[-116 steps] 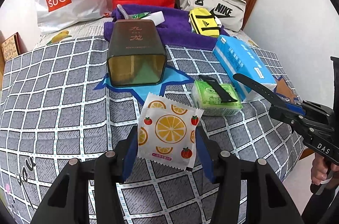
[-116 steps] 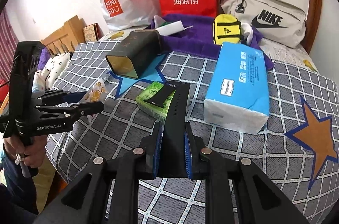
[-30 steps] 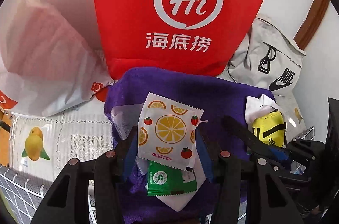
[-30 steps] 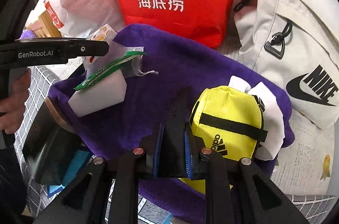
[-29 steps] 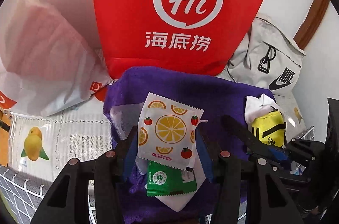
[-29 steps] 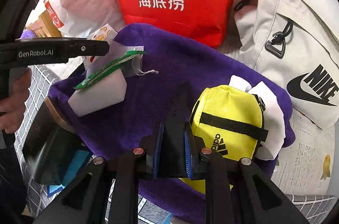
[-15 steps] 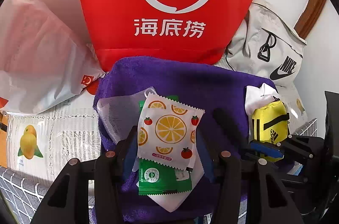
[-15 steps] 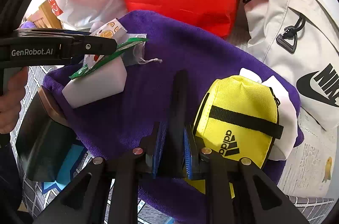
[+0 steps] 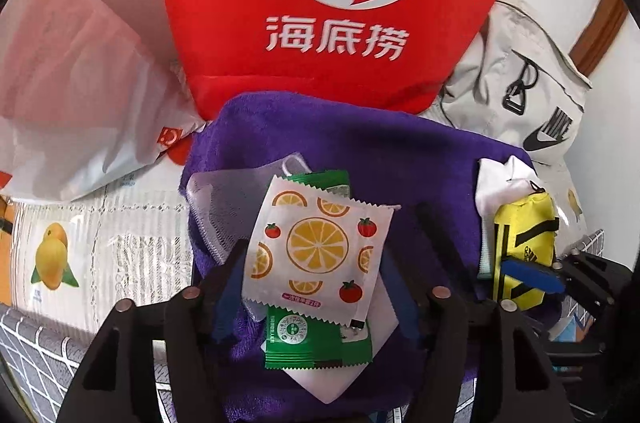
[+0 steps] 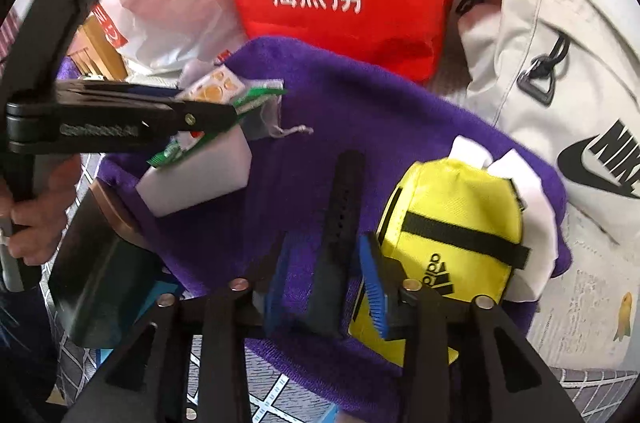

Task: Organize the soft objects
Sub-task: 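Withdraw both open tools from the towel back over the checked cloth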

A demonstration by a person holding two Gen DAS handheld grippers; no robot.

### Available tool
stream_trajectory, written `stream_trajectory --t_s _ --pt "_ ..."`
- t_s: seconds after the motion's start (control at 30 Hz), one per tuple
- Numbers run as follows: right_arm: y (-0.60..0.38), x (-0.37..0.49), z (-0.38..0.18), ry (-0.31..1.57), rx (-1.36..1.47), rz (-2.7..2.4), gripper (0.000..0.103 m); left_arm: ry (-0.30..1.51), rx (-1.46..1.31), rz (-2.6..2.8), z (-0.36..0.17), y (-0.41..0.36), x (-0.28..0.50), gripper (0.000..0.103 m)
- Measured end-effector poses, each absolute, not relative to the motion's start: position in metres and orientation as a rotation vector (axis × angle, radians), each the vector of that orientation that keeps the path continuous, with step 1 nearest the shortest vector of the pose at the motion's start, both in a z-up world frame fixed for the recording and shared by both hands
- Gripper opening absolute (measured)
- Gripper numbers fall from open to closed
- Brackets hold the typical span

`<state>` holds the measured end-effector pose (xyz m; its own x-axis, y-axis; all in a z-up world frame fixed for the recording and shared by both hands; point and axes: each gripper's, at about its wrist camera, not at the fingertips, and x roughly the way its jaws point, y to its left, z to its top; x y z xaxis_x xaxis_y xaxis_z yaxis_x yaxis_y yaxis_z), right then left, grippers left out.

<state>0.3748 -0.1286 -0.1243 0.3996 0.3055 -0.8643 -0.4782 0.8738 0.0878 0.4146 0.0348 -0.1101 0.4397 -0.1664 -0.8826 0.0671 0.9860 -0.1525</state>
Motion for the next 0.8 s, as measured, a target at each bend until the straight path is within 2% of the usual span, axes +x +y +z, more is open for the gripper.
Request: stream_trajectory --t_s 0.07,0.17,0.3,0.6,0.8 --pt "-0.129 0.372 -0.118 1.026 -0.192 0.494 0.046 1.111 -0.119 -0.151 -0.109 0.037 0.415 0.065" --pt "-0.131 0.37 -0.111 1.01 -0.187 0.493 0.046 1.1 -0.143 -0.161 -0.104 0.04 0.414 0.071" --pt "-0.131 0.366 -0.106 1.003 -0.196 0.49 0.046 1.082 -0.154 -0.183 -0.095 0.041 0.411 0.074" --pt "-0.128 0.358 -0.095 0.98 -0.206 0.477 0.046 1.08 -0.137 -0.149 -0.078 0.041 0.401 0.074" --pt "-0.126 0.335 -0.067 0.929 -0.202 0.486 0.046 1.037 -0.128 -0.127 -0.053 0.039 0.375 0.074"
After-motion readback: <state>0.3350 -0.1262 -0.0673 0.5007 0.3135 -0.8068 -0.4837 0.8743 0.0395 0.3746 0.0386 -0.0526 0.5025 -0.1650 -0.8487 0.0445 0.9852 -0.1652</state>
